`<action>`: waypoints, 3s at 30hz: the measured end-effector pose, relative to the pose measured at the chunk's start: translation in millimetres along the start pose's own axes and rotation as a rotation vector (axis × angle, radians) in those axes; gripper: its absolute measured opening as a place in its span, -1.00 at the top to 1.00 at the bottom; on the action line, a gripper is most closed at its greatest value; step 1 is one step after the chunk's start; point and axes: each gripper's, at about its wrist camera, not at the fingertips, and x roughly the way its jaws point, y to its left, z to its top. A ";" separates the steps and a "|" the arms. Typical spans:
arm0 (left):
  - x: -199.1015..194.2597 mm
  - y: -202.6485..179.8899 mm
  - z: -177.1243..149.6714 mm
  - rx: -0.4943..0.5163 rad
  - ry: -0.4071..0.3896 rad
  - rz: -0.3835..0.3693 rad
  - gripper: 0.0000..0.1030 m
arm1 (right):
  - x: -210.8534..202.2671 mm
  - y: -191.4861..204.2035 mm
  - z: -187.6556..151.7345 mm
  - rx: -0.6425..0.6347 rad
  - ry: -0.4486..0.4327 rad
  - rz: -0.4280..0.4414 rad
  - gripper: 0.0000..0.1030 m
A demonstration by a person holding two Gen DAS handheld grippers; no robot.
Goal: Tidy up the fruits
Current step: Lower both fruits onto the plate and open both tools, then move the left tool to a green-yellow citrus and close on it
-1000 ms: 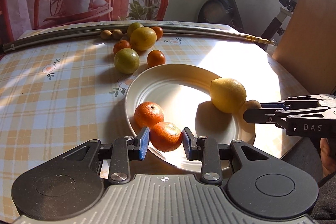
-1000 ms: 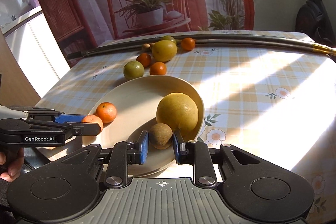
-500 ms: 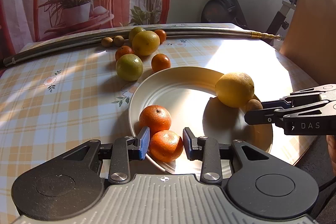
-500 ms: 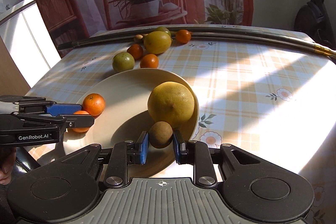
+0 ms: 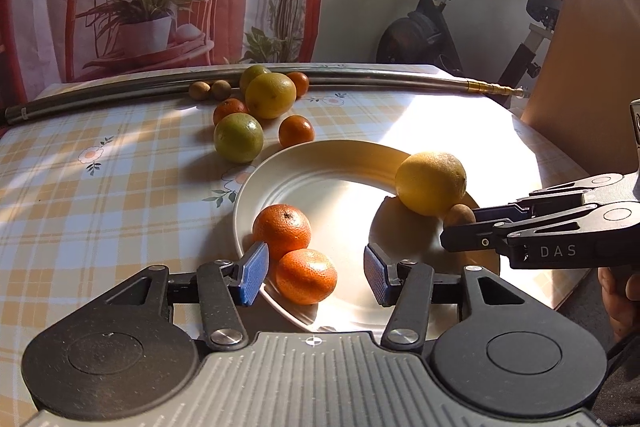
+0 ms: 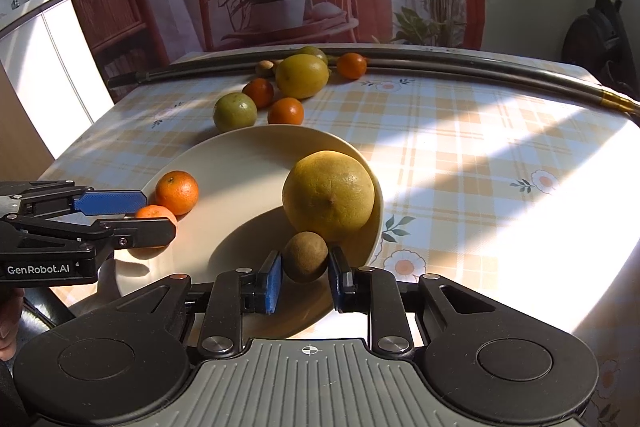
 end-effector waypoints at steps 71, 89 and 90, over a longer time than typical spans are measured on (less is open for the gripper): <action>106.9 61.5 102.5 -0.034 0.113 0.077 -0.35 | -11.0 -79.3 89.4 0.133 -0.232 -0.081 0.41; 91.9 76.3 96.2 -0.071 0.074 0.059 0.05 | 20.3 -79.0 100.8 0.106 -0.137 -0.032 0.41; 86.4 77.6 96.1 -0.079 0.066 0.056 0.05 | 22.8 -76.9 103.0 0.095 -0.129 -0.026 0.41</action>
